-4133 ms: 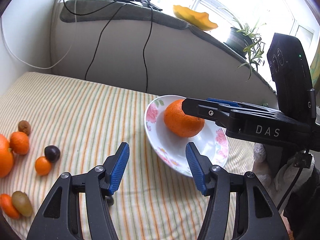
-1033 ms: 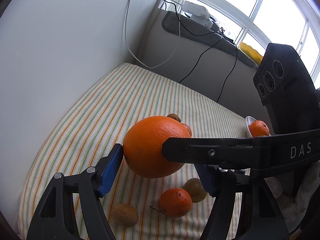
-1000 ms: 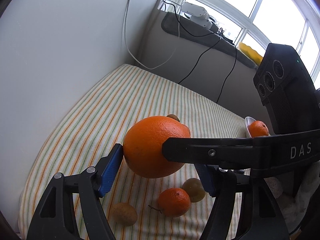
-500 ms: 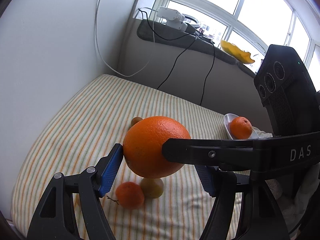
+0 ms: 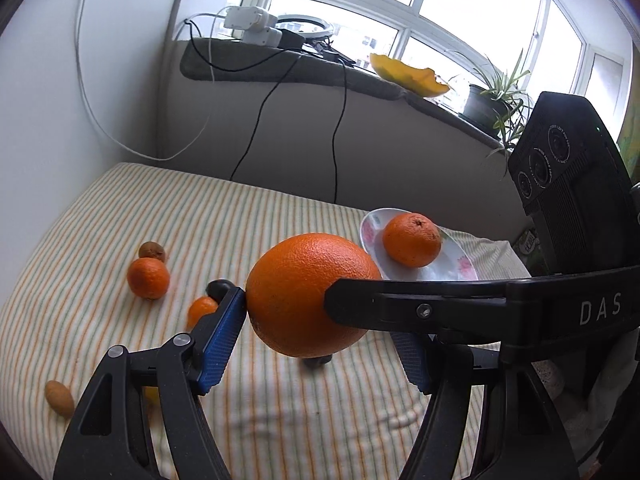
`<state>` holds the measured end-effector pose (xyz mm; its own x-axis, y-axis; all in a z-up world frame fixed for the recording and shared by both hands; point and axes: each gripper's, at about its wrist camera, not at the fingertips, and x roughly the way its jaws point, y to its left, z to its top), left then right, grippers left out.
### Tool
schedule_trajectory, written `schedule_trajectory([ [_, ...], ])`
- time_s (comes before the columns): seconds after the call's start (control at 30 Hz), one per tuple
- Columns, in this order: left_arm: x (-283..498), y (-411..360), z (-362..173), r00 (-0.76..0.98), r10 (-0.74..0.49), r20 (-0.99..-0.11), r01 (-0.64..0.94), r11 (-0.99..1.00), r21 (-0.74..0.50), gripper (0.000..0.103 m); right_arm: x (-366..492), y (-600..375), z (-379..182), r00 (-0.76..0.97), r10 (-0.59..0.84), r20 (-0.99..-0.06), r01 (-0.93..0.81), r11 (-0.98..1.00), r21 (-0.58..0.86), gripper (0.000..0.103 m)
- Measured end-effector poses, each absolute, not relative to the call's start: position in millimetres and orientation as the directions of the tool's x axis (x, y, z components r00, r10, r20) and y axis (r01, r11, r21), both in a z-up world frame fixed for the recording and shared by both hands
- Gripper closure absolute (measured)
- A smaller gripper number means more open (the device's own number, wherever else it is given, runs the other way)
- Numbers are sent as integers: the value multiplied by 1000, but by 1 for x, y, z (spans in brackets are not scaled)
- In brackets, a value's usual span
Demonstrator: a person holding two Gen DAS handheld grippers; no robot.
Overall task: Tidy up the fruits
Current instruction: 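Carry the orange with the right gripper into the plate beside the first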
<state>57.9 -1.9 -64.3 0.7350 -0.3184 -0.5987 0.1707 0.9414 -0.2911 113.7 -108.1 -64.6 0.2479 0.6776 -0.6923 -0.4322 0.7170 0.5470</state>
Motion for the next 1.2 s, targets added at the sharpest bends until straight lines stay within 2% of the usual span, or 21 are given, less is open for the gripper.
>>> schedule_trajectory([
  [0.8, 90, -118, -71, 632, -462, -622, 357, 886, -295, 34, 110, -245, -70, 383, 609, -694, -247, 792, 559, 40],
  [1.2, 105, -141, -78, 588, -479, -652, 389, 874, -291, 33, 120, -274, -83, 400, 594, -698, -195, 799, 568, 41],
])
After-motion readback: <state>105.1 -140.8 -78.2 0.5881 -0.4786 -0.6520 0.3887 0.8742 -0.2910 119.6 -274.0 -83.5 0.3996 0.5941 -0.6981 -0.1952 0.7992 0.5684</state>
